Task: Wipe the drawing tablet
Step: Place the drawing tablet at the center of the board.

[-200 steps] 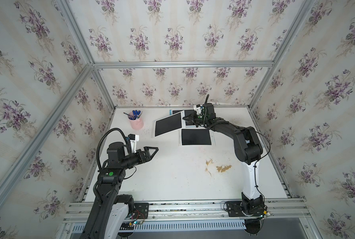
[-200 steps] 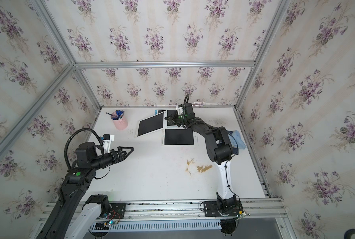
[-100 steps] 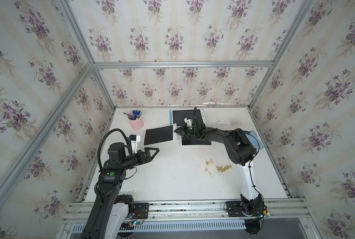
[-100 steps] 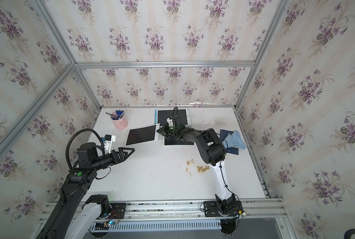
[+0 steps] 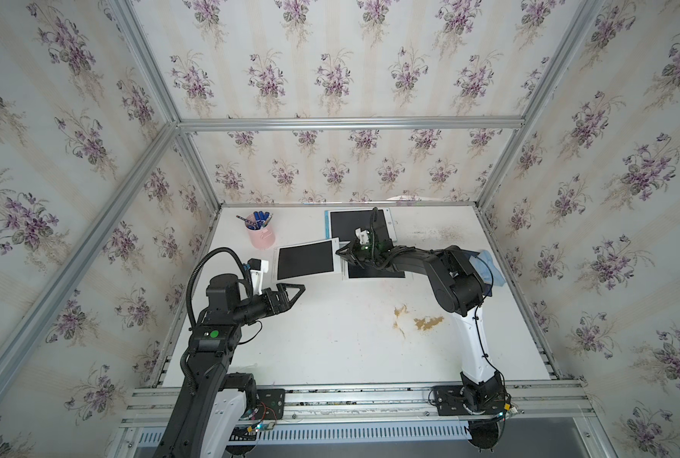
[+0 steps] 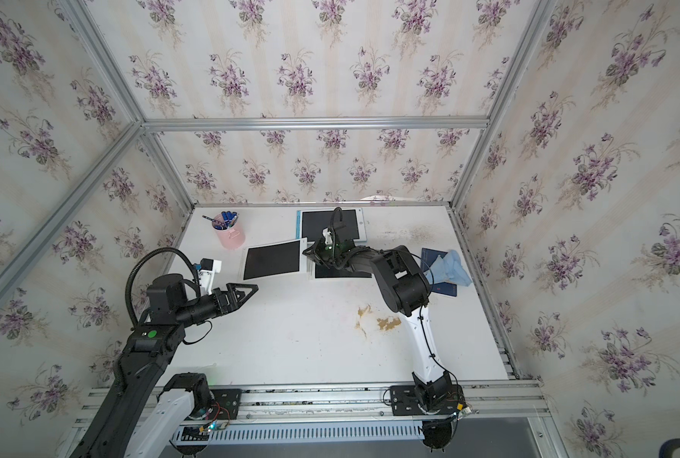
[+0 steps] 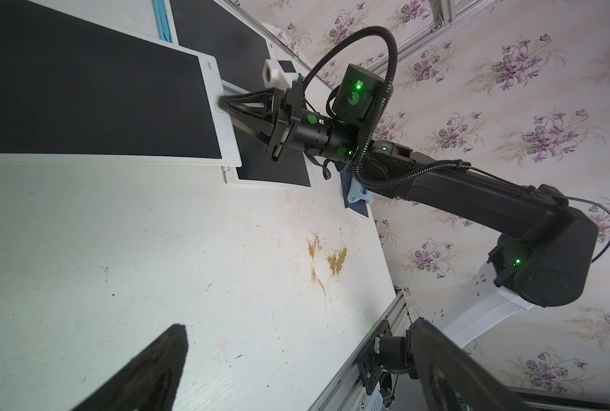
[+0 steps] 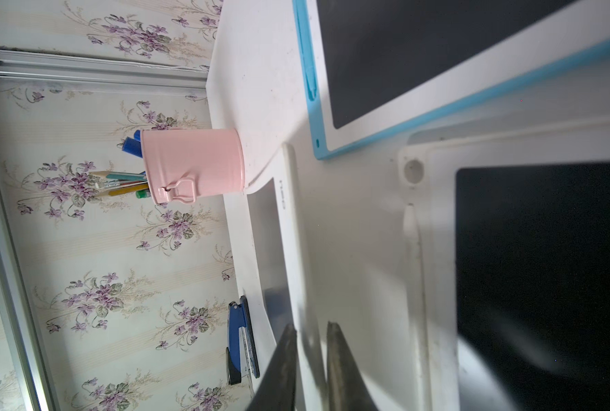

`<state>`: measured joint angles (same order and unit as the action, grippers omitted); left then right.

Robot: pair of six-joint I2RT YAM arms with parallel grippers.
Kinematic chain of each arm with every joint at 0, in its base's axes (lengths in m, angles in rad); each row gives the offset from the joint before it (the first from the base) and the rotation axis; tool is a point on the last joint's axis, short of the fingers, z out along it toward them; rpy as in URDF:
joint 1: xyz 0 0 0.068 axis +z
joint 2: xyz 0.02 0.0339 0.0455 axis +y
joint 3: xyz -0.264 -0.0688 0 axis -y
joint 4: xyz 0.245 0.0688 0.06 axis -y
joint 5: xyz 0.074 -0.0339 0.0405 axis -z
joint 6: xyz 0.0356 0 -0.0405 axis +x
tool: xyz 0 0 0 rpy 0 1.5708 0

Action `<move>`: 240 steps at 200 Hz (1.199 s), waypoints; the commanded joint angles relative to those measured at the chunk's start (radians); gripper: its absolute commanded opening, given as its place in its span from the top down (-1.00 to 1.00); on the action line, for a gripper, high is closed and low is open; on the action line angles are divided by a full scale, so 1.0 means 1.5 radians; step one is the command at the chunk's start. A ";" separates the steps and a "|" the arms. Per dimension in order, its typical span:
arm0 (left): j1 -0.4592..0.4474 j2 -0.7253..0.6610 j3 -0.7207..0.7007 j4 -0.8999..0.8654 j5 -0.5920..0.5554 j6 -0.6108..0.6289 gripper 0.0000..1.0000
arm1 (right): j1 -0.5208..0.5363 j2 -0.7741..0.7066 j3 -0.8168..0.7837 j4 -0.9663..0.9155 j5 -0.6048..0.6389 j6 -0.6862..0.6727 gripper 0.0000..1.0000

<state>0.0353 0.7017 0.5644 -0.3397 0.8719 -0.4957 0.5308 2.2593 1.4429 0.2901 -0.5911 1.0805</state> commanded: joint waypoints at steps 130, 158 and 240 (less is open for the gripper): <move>0.002 0.000 -0.002 0.023 0.005 0.009 -1.00 | 0.027 -0.006 0.008 -0.024 0.010 -0.015 0.45; 0.002 0.005 -0.004 0.019 -0.005 0.011 -1.00 | -0.010 -0.049 0.004 -0.070 0.029 -0.059 0.45; -0.012 0.211 -0.061 0.244 -0.126 -0.073 -0.98 | -0.141 -0.292 -0.208 -0.130 0.117 -0.224 0.44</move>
<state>0.0330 0.9318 0.4885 -0.1936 0.7753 -0.5476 0.3546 1.8889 1.1976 0.1314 -0.4751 0.8539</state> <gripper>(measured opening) 0.991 0.280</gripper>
